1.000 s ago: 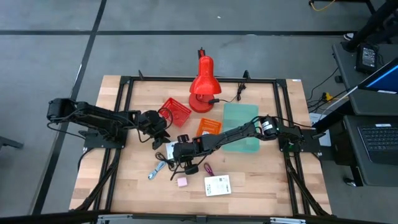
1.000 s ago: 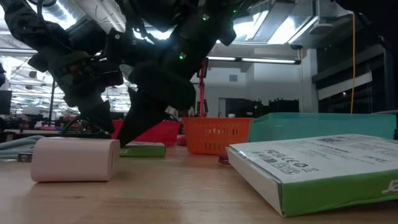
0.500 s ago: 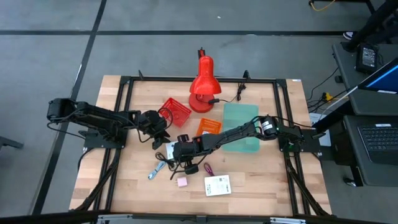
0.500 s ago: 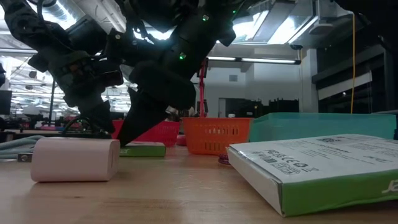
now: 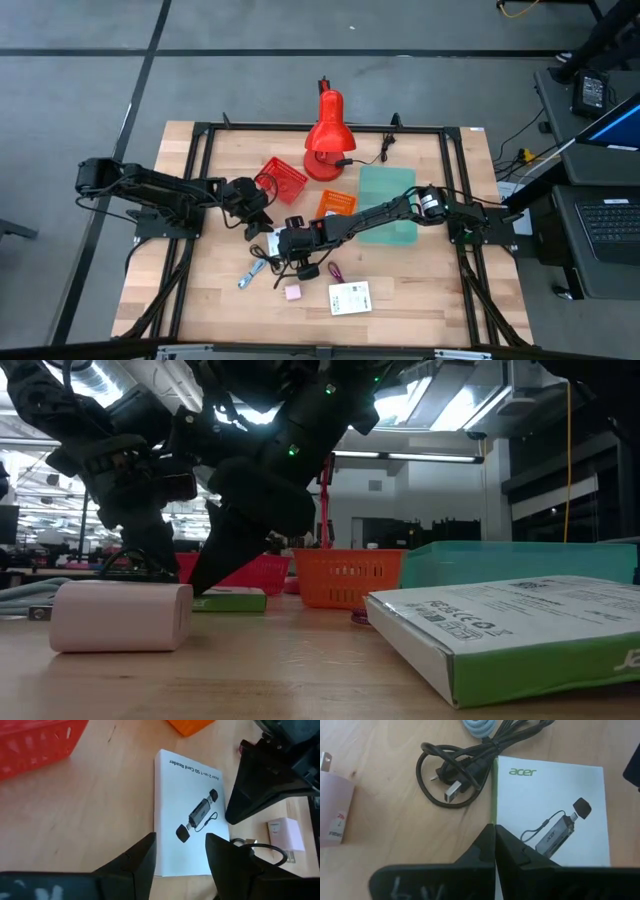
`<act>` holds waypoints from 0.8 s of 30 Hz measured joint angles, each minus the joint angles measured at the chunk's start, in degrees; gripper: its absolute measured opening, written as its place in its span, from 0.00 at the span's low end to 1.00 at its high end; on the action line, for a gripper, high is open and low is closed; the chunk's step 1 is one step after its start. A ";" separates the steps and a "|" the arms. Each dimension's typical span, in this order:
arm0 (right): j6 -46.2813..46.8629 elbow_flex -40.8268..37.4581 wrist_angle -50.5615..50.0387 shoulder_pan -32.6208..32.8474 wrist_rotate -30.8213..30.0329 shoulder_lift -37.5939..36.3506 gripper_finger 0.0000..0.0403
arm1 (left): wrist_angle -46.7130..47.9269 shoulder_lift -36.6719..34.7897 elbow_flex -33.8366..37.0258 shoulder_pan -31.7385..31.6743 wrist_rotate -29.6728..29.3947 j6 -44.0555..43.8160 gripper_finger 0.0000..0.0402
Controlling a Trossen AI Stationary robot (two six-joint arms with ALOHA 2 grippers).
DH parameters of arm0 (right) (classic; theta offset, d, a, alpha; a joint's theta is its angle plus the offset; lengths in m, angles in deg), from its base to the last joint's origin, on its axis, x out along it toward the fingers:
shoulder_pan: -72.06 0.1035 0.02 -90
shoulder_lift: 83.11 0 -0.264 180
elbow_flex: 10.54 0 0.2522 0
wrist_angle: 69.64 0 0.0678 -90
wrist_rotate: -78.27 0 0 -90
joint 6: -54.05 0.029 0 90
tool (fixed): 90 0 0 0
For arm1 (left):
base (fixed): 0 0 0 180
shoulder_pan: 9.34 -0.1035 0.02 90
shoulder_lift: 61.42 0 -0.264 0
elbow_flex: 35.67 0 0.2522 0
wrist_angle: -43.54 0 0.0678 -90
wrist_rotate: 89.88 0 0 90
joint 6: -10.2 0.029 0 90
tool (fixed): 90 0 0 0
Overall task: Pick and place items into bin
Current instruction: Put the top card reader box into the red bin
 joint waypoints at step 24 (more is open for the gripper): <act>0.03 -0.07 0.26 0.33 0.00 0.02 0.00 | -6.24 10.64 0.00 -2.34 5.63 -3.76 0.45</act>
